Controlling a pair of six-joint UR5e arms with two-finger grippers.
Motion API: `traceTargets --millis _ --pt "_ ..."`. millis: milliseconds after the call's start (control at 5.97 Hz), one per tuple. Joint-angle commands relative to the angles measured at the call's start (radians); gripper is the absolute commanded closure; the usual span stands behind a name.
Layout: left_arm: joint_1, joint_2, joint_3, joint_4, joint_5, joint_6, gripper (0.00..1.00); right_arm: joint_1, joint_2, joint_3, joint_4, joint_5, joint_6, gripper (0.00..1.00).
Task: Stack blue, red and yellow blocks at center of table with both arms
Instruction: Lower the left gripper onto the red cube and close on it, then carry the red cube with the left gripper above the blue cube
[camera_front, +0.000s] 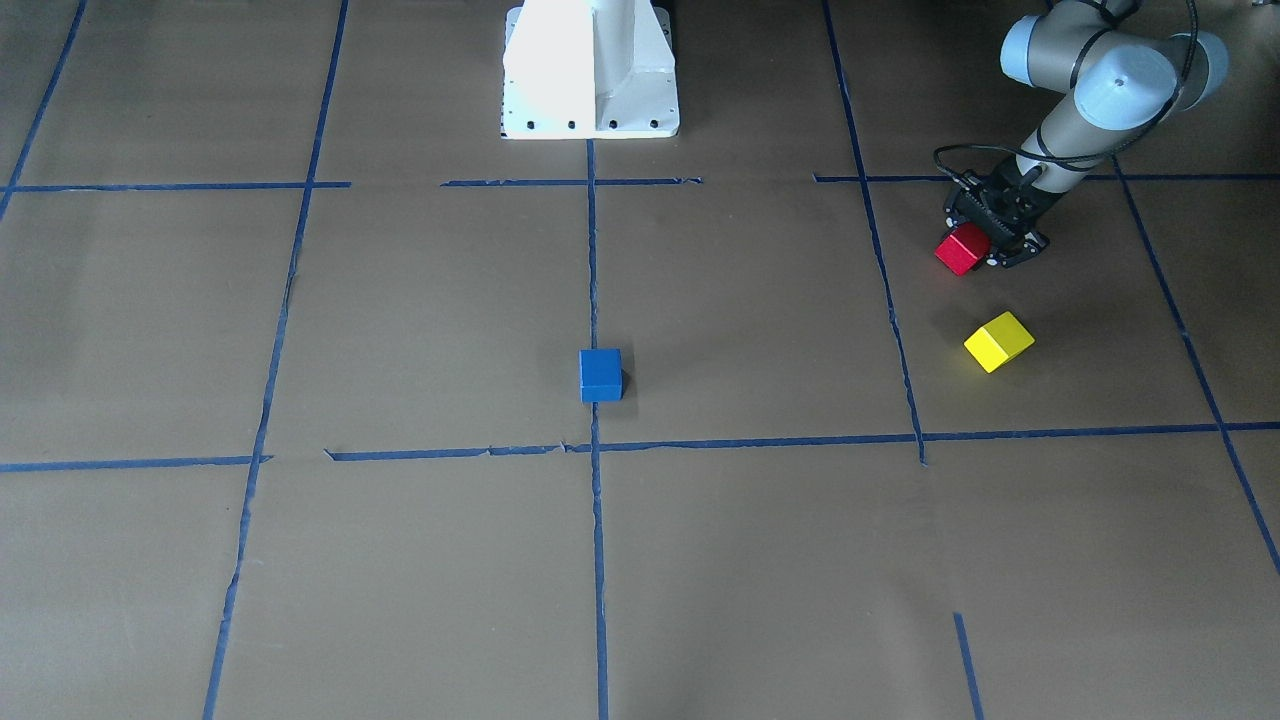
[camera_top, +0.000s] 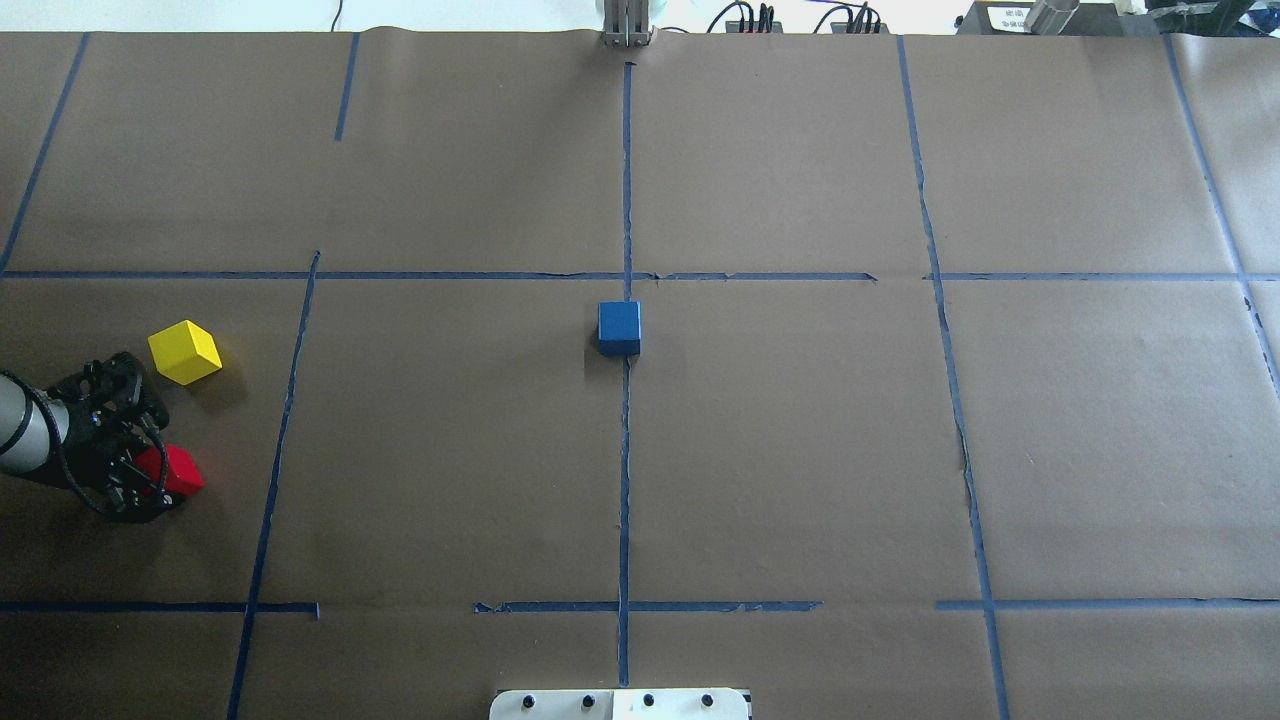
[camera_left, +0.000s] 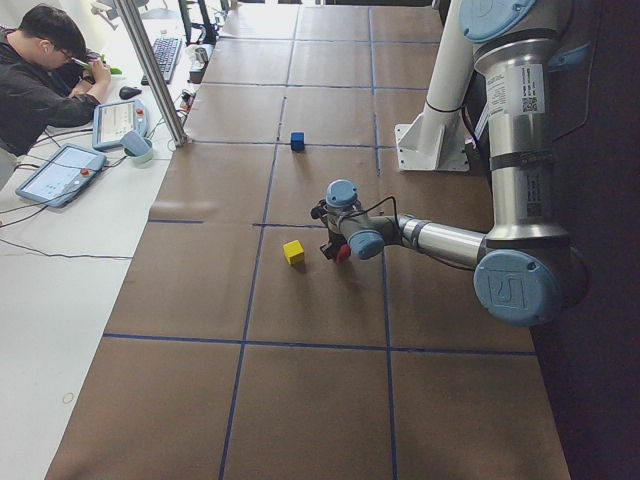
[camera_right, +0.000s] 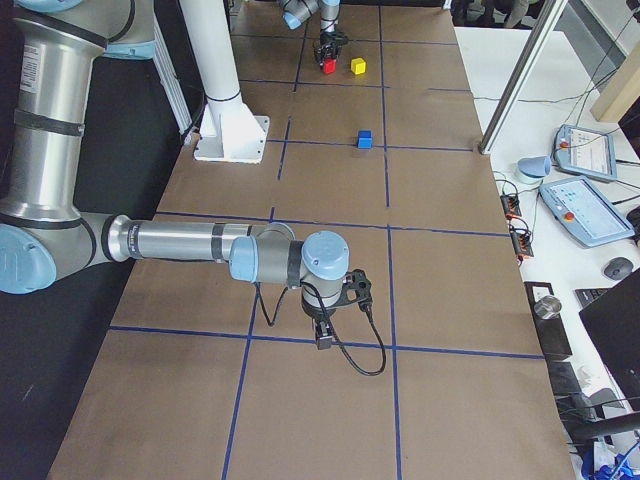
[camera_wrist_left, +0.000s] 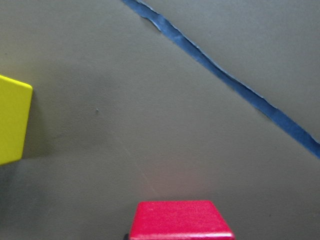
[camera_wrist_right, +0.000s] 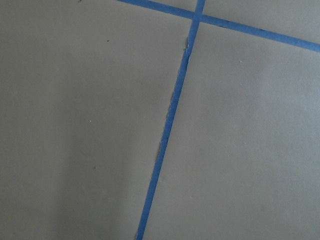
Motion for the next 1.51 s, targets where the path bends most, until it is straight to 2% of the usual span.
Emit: traceTargets --millis 0,335,502,837,1005,1172,1339 --pt "0.001 -0.014 -0.040 0.002 0.003 -0.192 0.94 0.000 0.001 -0.001 0.000 -0.001 0.001 0.00" --pt "0.001 -0.140 -0.039 0.048 0.006 -0.525 0.92 0.000 0.001 -0.004 0.000 -0.001 0.006 0.00" --pt "0.001 -0.244 -0.039 0.168 0.009 -0.578 0.92 0.000 0.001 -0.004 0.000 -0.001 0.010 0.00" --pt "0.018 -0.526 -0.036 0.490 0.014 -0.700 0.92 0.000 0.001 -0.002 0.000 0.001 0.010 0.00" --pt "0.076 -0.692 -0.015 0.659 0.029 -0.801 0.92 0.000 0.001 -0.002 0.000 0.001 0.010 0.00" --pt "0.128 -0.851 0.059 0.723 0.120 -0.889 0.92 0.000 0.001 -0.002 0.000 0.001 0.010 0.00" --pt "0.157 -1.008 0.205 0.713 0.155 -0.967 0.92 0.000 0.001 -0.002 0.000 0.001 0.009 0.00"
